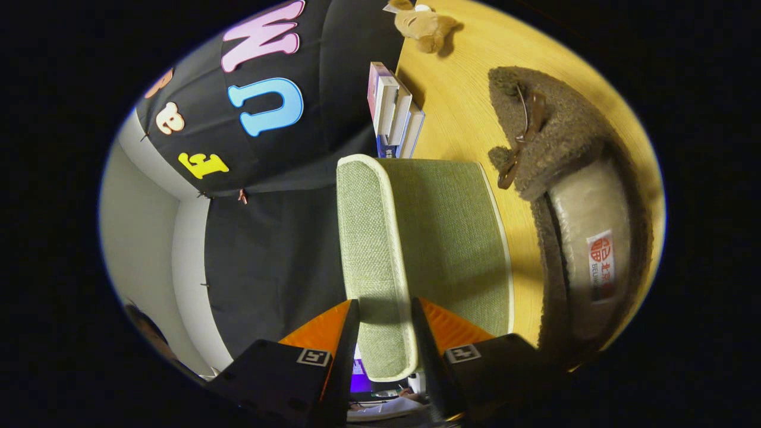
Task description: Open the storage box then place both shoes into the box .Put the left shoe in first, then the right shoe, with the right side of both shoes facing outward in a uniform manner.
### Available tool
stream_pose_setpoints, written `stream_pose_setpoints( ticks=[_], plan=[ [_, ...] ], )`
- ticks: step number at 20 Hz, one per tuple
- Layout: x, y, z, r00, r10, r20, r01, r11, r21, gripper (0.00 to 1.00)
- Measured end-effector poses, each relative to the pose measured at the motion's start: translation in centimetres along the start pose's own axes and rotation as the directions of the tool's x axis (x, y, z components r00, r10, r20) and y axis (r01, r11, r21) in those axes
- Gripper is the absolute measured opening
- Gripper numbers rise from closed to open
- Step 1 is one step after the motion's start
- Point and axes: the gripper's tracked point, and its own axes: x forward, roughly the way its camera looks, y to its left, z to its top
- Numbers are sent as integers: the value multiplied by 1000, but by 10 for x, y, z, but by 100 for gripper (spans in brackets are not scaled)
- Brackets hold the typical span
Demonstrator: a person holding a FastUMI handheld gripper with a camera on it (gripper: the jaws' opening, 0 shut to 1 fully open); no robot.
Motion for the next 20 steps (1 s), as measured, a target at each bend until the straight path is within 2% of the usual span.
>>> stream_pose_setpoints(
  ticks=[2, 4, 6, 8, 10, 20],
  plan=[
    [-3, 3, 5, 1000, 20, 18, -21, 999, 27, 27],
    [-6, 6, 3, 999, 28, 24, -29, 1000, 6, 12],
    [-8, 10, 3, 999, 27, 21, -28, 1000, 2, 12],
    [-11, 19, 4, 999, 25, 40, -25, 1000, -11, 6],
    [-15, 35, 4, 998, 43, 54, -42, 999, -22, 5],
    [8, 139, -5, 995, 56, 77, -42, 984, -174, 5]
  ],
)
